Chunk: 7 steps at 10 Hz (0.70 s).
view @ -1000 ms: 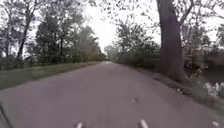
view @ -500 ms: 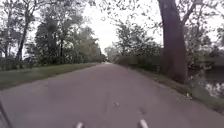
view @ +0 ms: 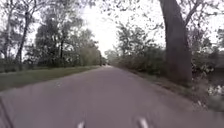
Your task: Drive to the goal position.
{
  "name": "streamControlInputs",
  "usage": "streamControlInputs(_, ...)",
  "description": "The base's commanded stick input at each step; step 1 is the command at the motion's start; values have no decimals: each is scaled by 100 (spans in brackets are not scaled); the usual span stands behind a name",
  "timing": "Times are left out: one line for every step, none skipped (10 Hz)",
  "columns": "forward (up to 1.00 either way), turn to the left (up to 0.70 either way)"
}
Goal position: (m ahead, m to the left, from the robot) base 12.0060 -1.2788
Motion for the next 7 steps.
streamControlInputs(70, 0)
streamControlInputs(70, 0)
streamControlInputs(70, 0)
streamControlInputs(70, 0)
streamControlInputs(70, 0)
streamControlInputs(70, 0)
streamControlInputs(70, 0)
